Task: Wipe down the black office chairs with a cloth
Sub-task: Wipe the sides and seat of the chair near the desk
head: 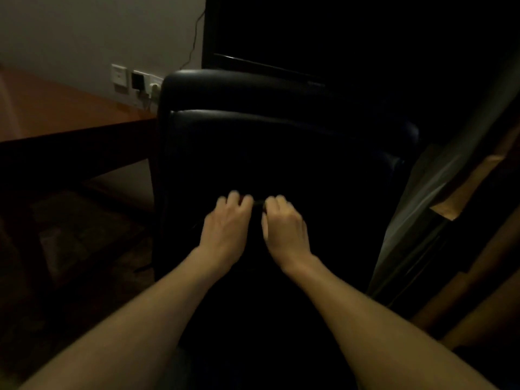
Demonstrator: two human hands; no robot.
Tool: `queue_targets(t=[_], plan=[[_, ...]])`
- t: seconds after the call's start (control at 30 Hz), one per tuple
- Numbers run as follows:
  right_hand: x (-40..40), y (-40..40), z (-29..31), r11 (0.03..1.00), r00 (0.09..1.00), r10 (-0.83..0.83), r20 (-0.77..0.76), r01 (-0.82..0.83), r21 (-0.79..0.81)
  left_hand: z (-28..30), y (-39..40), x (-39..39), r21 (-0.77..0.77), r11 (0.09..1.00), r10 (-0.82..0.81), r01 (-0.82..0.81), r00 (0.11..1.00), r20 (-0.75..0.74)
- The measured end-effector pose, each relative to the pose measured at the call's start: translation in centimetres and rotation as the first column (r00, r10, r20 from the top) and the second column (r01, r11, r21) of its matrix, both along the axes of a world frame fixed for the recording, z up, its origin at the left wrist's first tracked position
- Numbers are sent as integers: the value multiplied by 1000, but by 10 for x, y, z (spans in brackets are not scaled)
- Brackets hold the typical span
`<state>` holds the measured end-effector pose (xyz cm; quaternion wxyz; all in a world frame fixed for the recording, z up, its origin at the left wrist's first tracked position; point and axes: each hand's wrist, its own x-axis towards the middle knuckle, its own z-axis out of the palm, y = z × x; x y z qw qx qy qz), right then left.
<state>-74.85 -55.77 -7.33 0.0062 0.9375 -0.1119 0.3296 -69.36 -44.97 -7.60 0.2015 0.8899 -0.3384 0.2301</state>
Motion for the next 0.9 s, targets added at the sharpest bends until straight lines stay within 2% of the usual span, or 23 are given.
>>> queue_targets(t=[0.1, 0.2, 0.27, 0.37, 0.5, 0.63, 0.73, 0.9], plan=[[30, 6, 53, 998, 997, -4, 83, 0, 58, 53, 4, 25, -95, 995, 40, -32, 995, 89], [52, 12, 78, 983, 991, -77, 111, 57, 172, 66, 6, 39, -105, 994, 13, -4, 997, 81], [54, 18, 64, 985, 992, -81, 95, 65, 162, 48, 11, 38, -106, 994, 17, -11, 998, 56], [45, 27, 13, 997, 999, -31, 42, 28, 68, 2, 23, 31, -103, 995, 20, -16, 999, 34], [31, 43, -48, 996, 998, -37, -44, 40, 84, -53, 42, 15, -52, 999, 3, -7, 997, -73], [22, 56, -69, 993, 989, -5, -151, 23, 116, -79, 56, 7, -45, 999, -35, 28, 986, -166], [20, 55, -57, 994, 990, 43, -137, -29, 102, -69, 61, 11, -57, 995, -93, 85, 983, -157], [44, 59, 8, 992, 997, 77, 26, -79, 95, -4, 65, 35, -143, 990, -17, 18, 1000, 5]])
